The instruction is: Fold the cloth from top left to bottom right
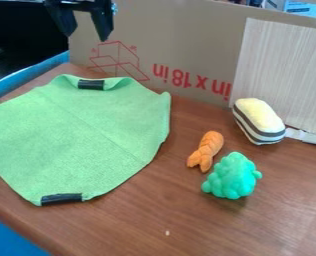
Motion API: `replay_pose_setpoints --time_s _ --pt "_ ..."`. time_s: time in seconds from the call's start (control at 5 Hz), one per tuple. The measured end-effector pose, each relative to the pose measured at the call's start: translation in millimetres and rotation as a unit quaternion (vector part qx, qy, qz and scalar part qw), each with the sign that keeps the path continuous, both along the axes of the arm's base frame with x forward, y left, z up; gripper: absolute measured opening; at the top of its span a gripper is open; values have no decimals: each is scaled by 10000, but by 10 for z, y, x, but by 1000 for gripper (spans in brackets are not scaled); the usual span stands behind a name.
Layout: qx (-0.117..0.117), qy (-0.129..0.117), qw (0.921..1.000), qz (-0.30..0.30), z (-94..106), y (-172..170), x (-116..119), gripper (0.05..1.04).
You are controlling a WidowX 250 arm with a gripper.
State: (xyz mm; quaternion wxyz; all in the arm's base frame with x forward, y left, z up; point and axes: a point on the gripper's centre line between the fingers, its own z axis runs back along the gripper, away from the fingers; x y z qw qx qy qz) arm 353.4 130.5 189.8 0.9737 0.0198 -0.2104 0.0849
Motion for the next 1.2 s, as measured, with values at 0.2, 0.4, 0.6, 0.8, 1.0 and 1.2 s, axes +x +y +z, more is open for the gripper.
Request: replay_pose_setpoints --time_s 0.2,0.4,0.6,0.8,1.0,1.2 --pt "-70 127 9999 -8 -124 1 17 1000" --pt "-35 -169 9996 -227 -292 123 184 1000" --pt "-228 -406 9977 -486 -441 277 298 1000" --pt "-227 -480 9953 -812 -599 457 472 1000" --pt "0 -429 9959 -796 -684 623 530 1000" --pt "142 -598 9978 229 -859 777 503 1000"
